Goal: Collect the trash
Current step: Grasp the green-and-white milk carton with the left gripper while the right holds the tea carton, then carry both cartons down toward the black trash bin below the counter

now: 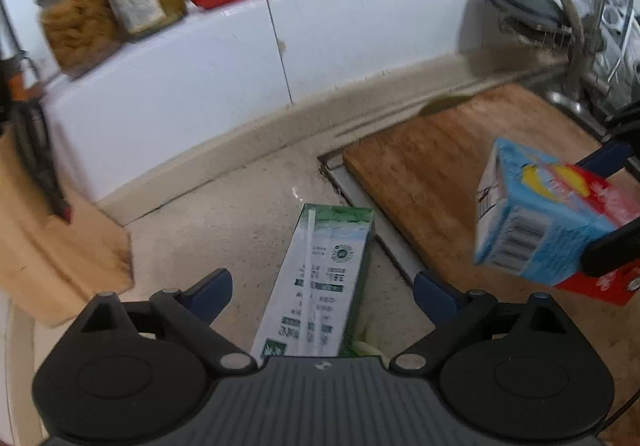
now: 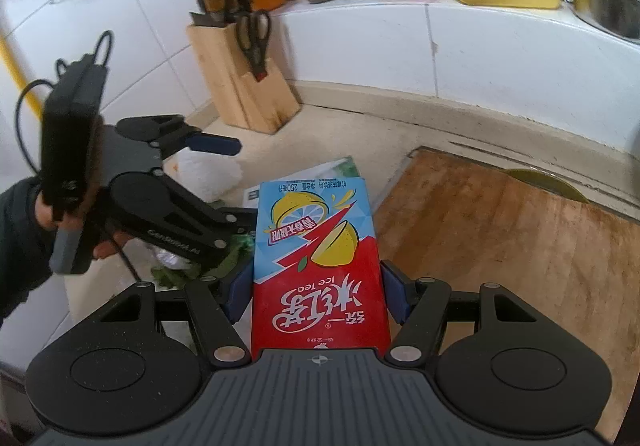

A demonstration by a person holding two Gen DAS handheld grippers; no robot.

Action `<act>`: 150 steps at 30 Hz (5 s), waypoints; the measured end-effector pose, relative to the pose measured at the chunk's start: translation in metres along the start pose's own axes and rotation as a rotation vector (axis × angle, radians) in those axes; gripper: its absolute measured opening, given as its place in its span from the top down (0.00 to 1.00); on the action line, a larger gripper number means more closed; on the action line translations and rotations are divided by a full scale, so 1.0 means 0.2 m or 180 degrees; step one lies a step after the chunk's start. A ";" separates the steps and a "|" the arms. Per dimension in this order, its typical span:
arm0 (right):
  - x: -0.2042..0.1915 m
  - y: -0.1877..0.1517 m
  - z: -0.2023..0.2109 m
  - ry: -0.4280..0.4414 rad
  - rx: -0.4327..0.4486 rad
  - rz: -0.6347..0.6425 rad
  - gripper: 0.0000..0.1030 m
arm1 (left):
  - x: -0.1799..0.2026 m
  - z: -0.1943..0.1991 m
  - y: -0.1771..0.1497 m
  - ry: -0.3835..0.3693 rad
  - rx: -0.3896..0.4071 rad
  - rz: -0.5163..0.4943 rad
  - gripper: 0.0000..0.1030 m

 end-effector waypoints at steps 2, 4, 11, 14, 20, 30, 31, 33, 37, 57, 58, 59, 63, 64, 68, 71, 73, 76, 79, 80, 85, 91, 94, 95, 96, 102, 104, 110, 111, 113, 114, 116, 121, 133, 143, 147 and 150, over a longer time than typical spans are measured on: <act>0.02 0.00 -0.01 -0.0019 -0.0010 -0.0049 0.31 | -0.02 -0.07 0.00 -0.0106 -0.0092 -0.0012 0.18; 0.04 0.01 -0.03 -0.0040 -0.0015 -0.0097 0.31 | -0.03 -0.12 0.00 -0.0219 -0.0171 0.0009 0.21; 0.07 0.03 -0.08 -0.0084 -0.0071 -0.0159 0.31 | -0.02 -0.26 -0.02 -0.0155 -0.0426 -0.0004 0.49; 0.07 0.04 -0.11 -0.0096 -0.0103 -0.0164 0.31 | -0.02 -0.26 -0.02 -0.0099 -0.0485 0.0088 0.51; 0.04 0.05 -0.16 -0.0243 -0.0197 -0.0132 0.31 | 0.01 -0.20 -0.04 0.0122 -0.0588 0.0210 0.55; 0.00 0.09 -0.19 -0.0265 -0.0149 -0.0045 0.31 | -0.09 -0.01 0.03 0.0399 -0.0306 0.0509 0.55; -0.01 0.11 -0.19 -0.0263 -0.0126 -0.0028 0.31 | -0.10 0.01 0.04 0.0423 -0.0279 0.0538 0.55; -0.02 0.13 -0.18 -0.0263 -0.0085 0.0017 0.31 | -0.12 0.06 0.05 0.0488 -0.0227 0.0621 0.55; -0.06 0.19 -0.17 -0.0236 0.0010 0.0118 0.31 | -0.17 0.15 0.06 0.0622 -0.0126 0.0734 0.55; -0.47 0.36 -0.10 0.0038 0.0287 0.0700 0.31 | -0.14 0.67 -0.10 0.1198 0.0161 0.1311 0.55; -0.50 0.35 -0.09 0.0054 0.0296 0.0739 0.31 | -0.13 0.70 -0.12 0.1227 0.0168 0.1328 0.55; -0.53 0.34 -0.08 0.0074 0.0306 0.0779 0.31 | -0.13 0.73 -0.14 0.1251 0.0176 0.1346 0.55; -0.62 0.33 -0.05 0.0155 0.0328 0.0849 0.31 | -0.13 0.83 -0.20 0.1363 0.0179 0.1434 0.55; -0.63 0.32 -0.04 0.0175 0.0329 0.0858 0.31 | -0.13 0.85 -0.21 0.1386 0.0185 0.1458 0.55; -0.72 0.29 -0.01 0.0251 0.0332 0.0919 0.31 | -0.10 0.96 -0.28 0.1465 0.0195 0.1544 0.55; -0.80 0.26 0.02 0.0320 0.0336 0.1025 0.31 | -0.07 1.03 -0.34 0.1534 0.0204 0.1609 0.55; -0.86 0.24 0.04 0.0381 0.0336 0.1094 0.31 | -0.05 1.08 -0.38 0.1600 0.0199 0.1657 0.55; -0.95 0.21 0.06 0.0473 0.0333 0.1190 0.31 | -0.03 1.16 -0.45 0.1695 0.0212 0.1748 0.55; -1.04 0.17 0.08 0.0558 0.0313 0.1279 0.31 | -0.02 1.23 -0.53 0.1780 0.0215 0.1857 0.55; -1.07 0.15 0.08 0.0585 0.0303 0.1307 0.31 | -0.01 1.26 -0.56 0.1812 0.0212 0.1898 0.55; -1.21 0.08 0.10 0.0721 0.0251 0.1448 0.31 | 0.04 1.38 -0.71 0.1943 0.0190 0.2069 0.55; -1.39 -0.02 0.11 0.0917 0.0173 0.1645 0.31 | 0.09 1.50 -0.91 0.2117 0.0138 0.2297 0.55; -1.48 -0.08 0.10 0.1014 0.0109 0.1725 0.31 | 0.10 1.55 -1.02 0.2204 0.0097 0.2441 0.55; -1.52 -0.10 0.09 0.1050 0.0086 0.1752 0.31 | 0.11 1.57 -1.06 0.2235 0.0081 0.2490 0.55; -1.55 -0.12 0.09 0.1083 0.0062 0.1776 0.31 | 0.11 1.59 -1.09 0.2264 0.0063 0.2538 0.55; -1.74 -0.24 0.04 0.1253 -0.0087 0.1961 0.32 | 0.13 1.69 -1.31 0.2415 -0.0020 0.2798 0.55; -1.80 -0.28 0.05 0.1304 -0.0130 0.2025 0.31 | 0.14 1.71 -1.37 0.2451 -0.0044 0.2875 0.55; -1.96 -0.39 -0.01 0.1417 -0.0271 0.2160 0.31 | 0.18 1.75 -1.58 0.2502 -0.0136 0.3138 0.55; -1.98 -0.41 -0.02 0.1428 -0.0306 0.2176 0.31 | 0.18 1.74 -1.61 0.2499 -0.0156 0.3180 0.55; -2.01 -0.46 -0.04 0.1446 -0.0384 0.2210 0.31 | 0.20 1.73 -1.68 0.2492 -0.0201 0.3261 0.55; -2.03 -0.48 -0.06 0.1451 -0.0427 0.2227 0.31 | 0.21 1.72 -1.71 0.2489 -0.0227 0.3302 0.55; -2.05 -0.52 -0.09 0.1458 -0.0505 0.2261 0.32 | 0.22 1.71 -1.76 0.2487 -0.0278 0.3374 0.55; -2.11 -0.64 -0.16 0.1459 -0.0706 0.2316 0.32 | 0.25 1.68 -1.89 0.2471 -0.0388 0.3547 0.55; -2.16 -0.83 -0.32 0.1349 -0.1069 0.2331 0.32 | 0.30 1.58 -2.05 0.2357 -0.0561 0.3807 0.55; -2.14 -0.95 -0.45 0.1238 -0.1312 0.2289 0.32 | 0.35 1.50 -2.20 0.2244 -0.0718 0.4111 0.55; -2.14 -1.01 -0.51 0.1192 -0.1403 0.2293 0.32 | 0.35 1.43 -2.26 0.2211 -0.0838 0.4234 0.55; -2.14 -1.05 -0.57 0.1134 -0.1489 0.2298 0.32 | 0.36 1.37 -2.31 0.2161 -0.0910 0.4340 0.55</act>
Point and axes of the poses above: each gripper's, at about its wrist camera, not at the fingertips, and z roughly against the way its jaws point, x to its right, y to its top, the point moved 3 cm from there along -z, roughly the way its jaws point, and after that the axes turned 3 degrees about -z, right-handed, at the moved point
